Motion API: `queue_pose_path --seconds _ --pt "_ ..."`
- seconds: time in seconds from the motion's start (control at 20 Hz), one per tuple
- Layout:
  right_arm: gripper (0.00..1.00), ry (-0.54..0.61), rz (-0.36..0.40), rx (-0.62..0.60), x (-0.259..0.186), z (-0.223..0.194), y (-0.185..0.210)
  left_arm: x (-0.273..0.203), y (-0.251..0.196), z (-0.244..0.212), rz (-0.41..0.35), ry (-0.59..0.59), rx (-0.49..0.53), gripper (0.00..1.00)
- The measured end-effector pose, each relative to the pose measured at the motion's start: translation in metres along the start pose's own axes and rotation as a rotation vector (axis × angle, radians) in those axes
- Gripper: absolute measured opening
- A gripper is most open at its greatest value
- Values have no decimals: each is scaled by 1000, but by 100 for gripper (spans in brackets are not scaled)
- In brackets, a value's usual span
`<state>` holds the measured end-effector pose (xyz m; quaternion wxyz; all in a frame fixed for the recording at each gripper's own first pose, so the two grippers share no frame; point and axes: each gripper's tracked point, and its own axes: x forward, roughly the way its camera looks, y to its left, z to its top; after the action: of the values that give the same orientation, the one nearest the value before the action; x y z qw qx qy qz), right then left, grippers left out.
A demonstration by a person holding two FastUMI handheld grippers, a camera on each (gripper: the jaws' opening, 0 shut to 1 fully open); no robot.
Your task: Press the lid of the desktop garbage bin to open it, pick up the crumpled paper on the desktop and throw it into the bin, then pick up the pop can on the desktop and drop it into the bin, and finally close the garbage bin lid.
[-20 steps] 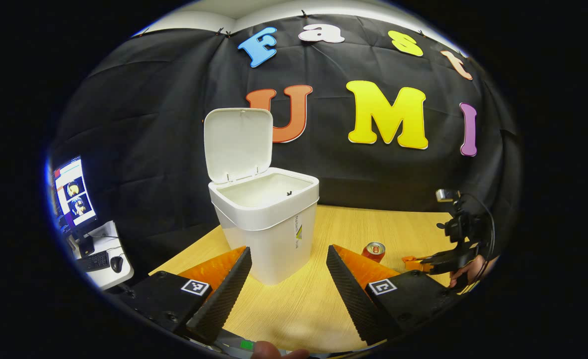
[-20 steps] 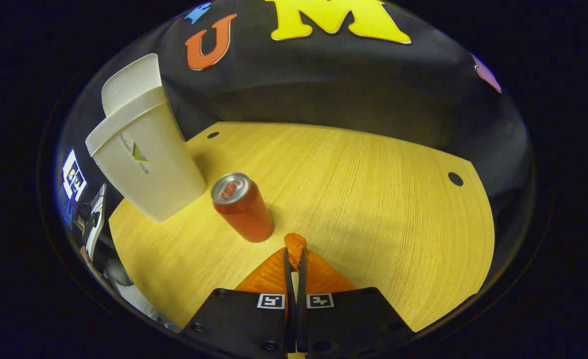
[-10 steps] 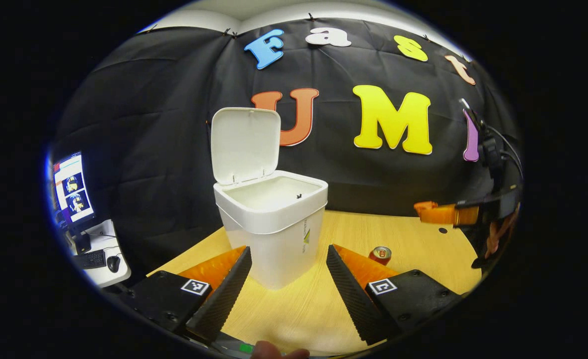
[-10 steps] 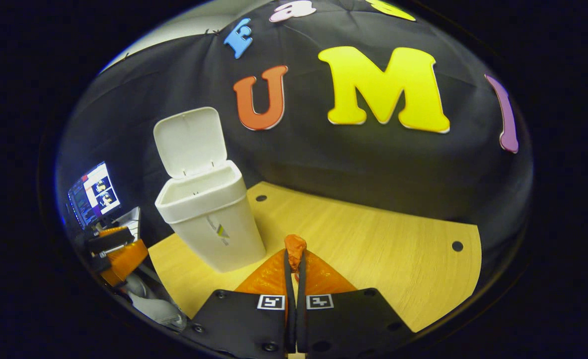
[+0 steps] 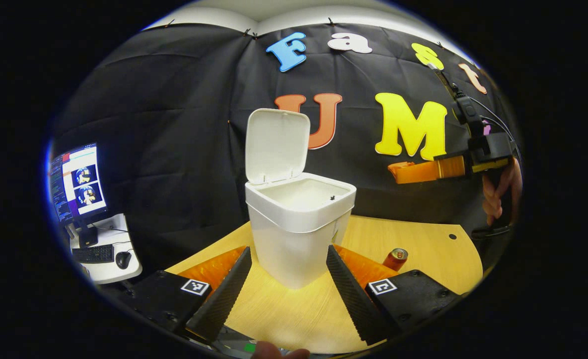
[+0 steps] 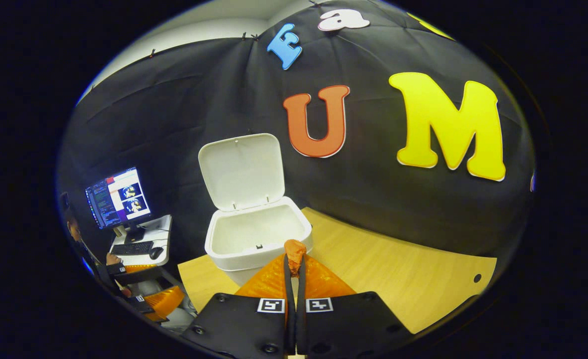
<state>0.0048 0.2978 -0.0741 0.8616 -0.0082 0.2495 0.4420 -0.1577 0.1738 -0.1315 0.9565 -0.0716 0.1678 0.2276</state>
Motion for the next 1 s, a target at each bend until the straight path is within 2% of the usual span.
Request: queue_pose_path --seconds 0.35,0.65,1.0 --pt "1 20 39 -72 62 11 44 -7 48 0 78 -3 -40 99" --pt "2 32 45 -136 95 11 65 -7 58 0 88 -14 -66 100" --pt "23 74 10 -150 121 -1 61 -7 60 -1 84 -12 -56 99"
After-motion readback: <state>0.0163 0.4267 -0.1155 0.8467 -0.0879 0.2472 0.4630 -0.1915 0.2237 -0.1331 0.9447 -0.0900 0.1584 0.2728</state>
